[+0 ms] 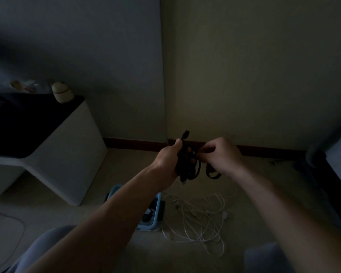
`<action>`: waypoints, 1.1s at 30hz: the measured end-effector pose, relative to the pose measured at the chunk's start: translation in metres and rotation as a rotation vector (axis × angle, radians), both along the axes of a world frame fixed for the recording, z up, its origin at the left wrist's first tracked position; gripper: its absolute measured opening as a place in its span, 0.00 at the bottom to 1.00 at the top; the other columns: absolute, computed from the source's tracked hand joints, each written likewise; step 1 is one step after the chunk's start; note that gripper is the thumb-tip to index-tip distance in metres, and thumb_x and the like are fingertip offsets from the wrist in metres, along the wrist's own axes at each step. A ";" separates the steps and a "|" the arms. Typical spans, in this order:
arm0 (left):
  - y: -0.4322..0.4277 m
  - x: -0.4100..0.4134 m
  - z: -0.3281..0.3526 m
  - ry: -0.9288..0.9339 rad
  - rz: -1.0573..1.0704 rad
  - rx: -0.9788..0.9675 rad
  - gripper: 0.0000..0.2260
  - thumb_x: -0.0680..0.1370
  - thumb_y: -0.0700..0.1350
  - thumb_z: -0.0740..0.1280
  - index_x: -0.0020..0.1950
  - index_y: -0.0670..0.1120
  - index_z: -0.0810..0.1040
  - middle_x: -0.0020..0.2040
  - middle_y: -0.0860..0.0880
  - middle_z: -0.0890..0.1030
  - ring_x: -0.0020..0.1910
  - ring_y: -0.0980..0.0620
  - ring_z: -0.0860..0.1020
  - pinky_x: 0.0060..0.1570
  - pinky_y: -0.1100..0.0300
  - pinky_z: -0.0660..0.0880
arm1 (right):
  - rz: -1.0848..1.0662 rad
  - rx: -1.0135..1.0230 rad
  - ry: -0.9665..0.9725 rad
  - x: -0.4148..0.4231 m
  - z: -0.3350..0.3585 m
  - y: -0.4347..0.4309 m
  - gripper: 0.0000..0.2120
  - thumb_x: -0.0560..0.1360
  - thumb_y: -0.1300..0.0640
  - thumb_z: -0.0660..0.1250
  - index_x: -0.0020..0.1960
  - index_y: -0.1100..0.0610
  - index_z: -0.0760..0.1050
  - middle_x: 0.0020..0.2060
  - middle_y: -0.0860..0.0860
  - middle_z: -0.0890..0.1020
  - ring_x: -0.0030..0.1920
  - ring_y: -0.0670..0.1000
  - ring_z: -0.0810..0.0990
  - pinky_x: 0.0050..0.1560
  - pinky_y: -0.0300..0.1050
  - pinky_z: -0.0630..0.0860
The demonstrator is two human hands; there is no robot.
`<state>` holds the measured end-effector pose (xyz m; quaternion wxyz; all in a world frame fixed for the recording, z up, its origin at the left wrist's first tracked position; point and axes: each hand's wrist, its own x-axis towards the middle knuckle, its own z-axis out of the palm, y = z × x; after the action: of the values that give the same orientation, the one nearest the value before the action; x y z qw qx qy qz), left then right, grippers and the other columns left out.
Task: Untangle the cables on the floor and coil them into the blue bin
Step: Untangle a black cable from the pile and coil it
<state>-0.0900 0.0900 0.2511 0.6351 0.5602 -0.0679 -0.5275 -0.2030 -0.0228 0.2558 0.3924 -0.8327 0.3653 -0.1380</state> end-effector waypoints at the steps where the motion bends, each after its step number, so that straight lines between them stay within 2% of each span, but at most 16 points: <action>1: 0.000 -0.002 0.000 -0.012 -0.010 0.000 0.20 0.85 0.54 0.54 0.54 0.39 0.76 0.48 0.43 0.77 0.41 0.50 0.76 0.46 0.56 0.74 | 0.015 0.006 0.006 0.000 0.000 0.001 0.08 0.73 0.52 0.75 0.38 0.54 0.84 0.31 0.52 0.84 0.29 0.47 0.81 0.27 0.37 0.72; 5: 0.000 -0.009 0.000 -0.051 -0.047 -0.004 0.20 0.86 0.53 0.54 0.52 0.39 0.77 0.40 0.47 0.79 0.36 0.53 0.77 0.42 0.58 0.73 | 0.005 -0.016 0.004 0.002 -0.003 0.009 0.11 0.73 0.50 0.74 0.36 0.54 0.83 0.29 0.51 0.83 0.29 0.49 0.82 0.31 0.46 0.77; 8: 0.000 -0.009 -0.003 -0.050 -0.052 -0.020 0.20 0.86 0.52 0.53 0.54 0.39 0.78 0.36 0.49 0.83 0.36 0.54 0.80 0.46 0.57 0.74 | -0.049 -0.033 -0.018 0.006 -0.005 0.012 0.08 0.73 0.52 0.75 0.38 0.54 0.83 0.30 0.49 0.83 0.30 0.49 0.82 0.31 0.44 0.77; 13: 0.000 -0.006 -0.006 -0.046 -0.068 -0.022 0.22 0.86 0.54 0.52 0.50 0.40 0.78 0.41 0.46 0.81 0.38 0.52 0.79 0.48 0.56 0.74 | -0.157 -0.036 -0.079 0.011 -0.013 0.012 0.10 0.70 0.51 0.77 0.37 0.51 0.77 0.33 0.49 0.82 0.34 0.51 0.83 0.33 0.47 0.80; 16: 0.001 -0.007 -0.005 -0.014 -0.061 -0.044 0.22 0.86 0.53 0.52 0.57 0.38 0.78 0.42 0.46 0.84 0.39 0.52 0.82 0.48 0.55 0.76 | -0.111 -0.014 -0.078 0.012 -0.012 0.012 0.08 0.72 0.53 0.77 0.39 0.53 0.78 0.34 0.49 0.83 0.33 0.48 0.83 0.31 0.43 0.79; 18: 0.001 -0.006 -0.004 0.001 -0.068 -0.054 0.23 0.86 0.53 0.51 0.64 0.38 0.76 0.49 0.44 0.85 0.43 0.50 0.83 0.50 0.55 0.76 | -0.079 0.040 -0.092 0.011 -0.011 0.011 0.07 0.72 0.54 0.76 0.41 0.53 0.79 0.35 0.50 0.84 0.32 0.47 0.83 0.31 0.42 0.81; 20: 0.001 -0.006 -0.002 -0.005 -0.064 -0.053 0.23 0.86 0.53 0.52 0.66 0.39 0.76 0.54 0.43 0.84 0.45 0.50 0.83 0.51 0.55 0.76 | -0.060 0.079 -0.084 0.011 -0.009 0.010 0.07 0.72 0.54 0.77 0.41 0.52 0.79 0.35 0.49 0.84 0.33 0.46 0.84 0.31 0.40 0.80; 22: 0.001 -0.007 -0.002 -0.029 -0.055 -0.021 0.22 0.86 0.53 0.52 0.64 0.39 0.77 0.51 0.43 0.83 0.45 0.49 0.83 0.50 0.54 0.78 | -0.049 0.102 -0.071 0.011 -0.008 0.008 0.07 0.72 0.53 0.77 0.42 0.51 0.79 0.37 0.48 0.84 0.35 0.45 0.83 0.29 0.36 0.75; 24: -0.001 -0.007 -0.004 -0.040 -0.040 -0.015 0.22 0.85 0.54 0.54 0.63 0.39 0.78 0.55 0.41 0.83 0.52 0.45 0.82 0.58 0.50 0.78 | -0.055 0.131 -0.096 0.011 -0.009 0.008 0.07 0.72 0.54 0.77 0.44 0.51 0.78 0.38 0.48 0.85 0.36 0.44 0.83 0.27 0.31 0.71; 26: -0.002 -0.007 -0.005 -0.040 -0.028 0.000 0.22 0.85 0.53 0.54 0.63 0.38 0.77 0.60 0.39 0.81 0.57 0.43 0.80 0.63 0.50 0.76 | -0.078 0.127 -0.124 0.010 -0.010 0.009 0.09 0.71 0.53 0.77 0.46 0.52 0.77 0.38 0.46 0.85 0.36 0.42 0.82 0.27 0.30 0.70; 30: -0.002 -0.009 -0.003 -0.021 -0.029 -0.013 0.22 0.86 0.52 0.53 0.66 0.37 0.75 0.56 0.40 0.80 0.50 0.47 0.80 0.51 0.55 0.76 | -0.098 0.139 -0.153 0.010 -0.012 0.011 0.10 0.71 0.52 0.77 0.46 0.51 0.76 0.38 0.46 0.85 0.38 0.44 0.84 0.30 0.35 0.72; 33: -0.001 -0.009 -0.003 -0.006 -0.040 -0.024 0.21 0.86 0.52 0.52 0.66 0.38 0.75 0.58 0.40 0.80 0.51 0.48 0.80 0.52 0.55 0.78 | -0.091 0.132 -0.137 0.010 -0.010 0.012 0.11 0.71 0.52 0.77 0.46 0.50 0.75 0.37 0.44 0.84 0.36 0.41 0.82 0.28 0.32 0.72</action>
<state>-0.0985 0.0889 0.2477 0.6311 0.5525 -0.0872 -0.5375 -0.1932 -0.0103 0.2455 0.4638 -0.7762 0.3834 -0.1882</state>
